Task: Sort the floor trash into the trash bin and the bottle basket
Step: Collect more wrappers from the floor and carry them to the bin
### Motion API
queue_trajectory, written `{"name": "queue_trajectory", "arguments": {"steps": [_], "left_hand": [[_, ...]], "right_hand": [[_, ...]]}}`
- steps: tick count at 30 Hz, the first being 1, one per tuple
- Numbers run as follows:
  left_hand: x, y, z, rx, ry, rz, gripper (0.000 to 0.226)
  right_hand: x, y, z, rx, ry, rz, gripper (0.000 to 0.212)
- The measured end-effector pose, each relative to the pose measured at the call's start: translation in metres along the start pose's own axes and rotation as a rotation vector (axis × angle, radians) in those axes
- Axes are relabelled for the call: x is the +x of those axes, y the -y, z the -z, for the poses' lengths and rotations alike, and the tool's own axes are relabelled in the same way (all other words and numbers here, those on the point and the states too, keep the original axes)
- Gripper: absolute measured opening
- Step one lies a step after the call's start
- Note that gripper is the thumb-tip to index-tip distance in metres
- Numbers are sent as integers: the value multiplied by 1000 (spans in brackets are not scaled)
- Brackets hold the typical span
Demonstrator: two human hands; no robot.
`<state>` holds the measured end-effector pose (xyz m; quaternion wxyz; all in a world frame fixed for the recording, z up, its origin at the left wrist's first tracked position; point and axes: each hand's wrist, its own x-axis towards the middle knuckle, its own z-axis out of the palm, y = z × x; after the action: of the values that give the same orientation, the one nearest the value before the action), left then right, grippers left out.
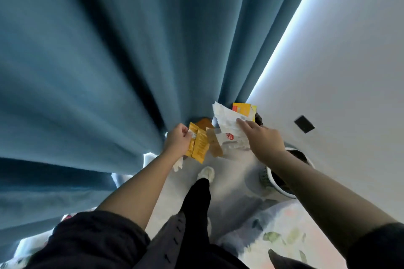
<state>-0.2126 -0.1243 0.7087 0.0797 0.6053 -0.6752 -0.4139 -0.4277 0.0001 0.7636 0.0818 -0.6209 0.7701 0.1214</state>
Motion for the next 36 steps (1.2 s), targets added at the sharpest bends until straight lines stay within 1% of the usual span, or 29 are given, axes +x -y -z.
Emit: {"name": "queue_trajectory", "arguments": {"steps": [4, 10, 12, 15, 19, 22, 26, 29, 30, 32, 34, 36], "left_hand": [[66, -38, -37, 78, 70, 0, 10], [151, -91, -107, 79, 98, 56, 9], [177, -101, -137, 78, 112, 79, 10], [221, -105, -194, 78, 130, 90, 8], [276, -93, -281, 44, 57, 125, 8], [315, -69, -354, -86, -18, 174, 9], [360, -32, -426, -257, -104, 235, 15], [389, -6, -465, -318, -88, 280, 12], [398, 4, -476, -300, -57, 279, 9], [413, 24, -495, -180, 41, 270, 11], [422, 41, -507, -20, 165, 268, 18], [428, 52, -512, 178, 261, 207, 24]], "right_hand": [[35, -46, -16, 68, 32, -130, 71], [84, -106, -55, 161, 110, -275, 69], [101, -125, -76, 200, 113, -315, 70], [133, -152, -126, 226, 119, -347, 70], [175, -175, -209, 241, 143, -382, 70], [212, -183, -285, 285, 140, -390, 75], [256, -176, -369, 319, 132, -394, 79], [283, -163, -420, 330, 127, -388, 74], [291, -159, -436, 331, 134, -386, 73], [302, -152, -466, 333, 177, -392, 73], [308, -149, -493, 352, 246, -399, 73], [309, -150, -512, 395, 341, -373, 78]]}}
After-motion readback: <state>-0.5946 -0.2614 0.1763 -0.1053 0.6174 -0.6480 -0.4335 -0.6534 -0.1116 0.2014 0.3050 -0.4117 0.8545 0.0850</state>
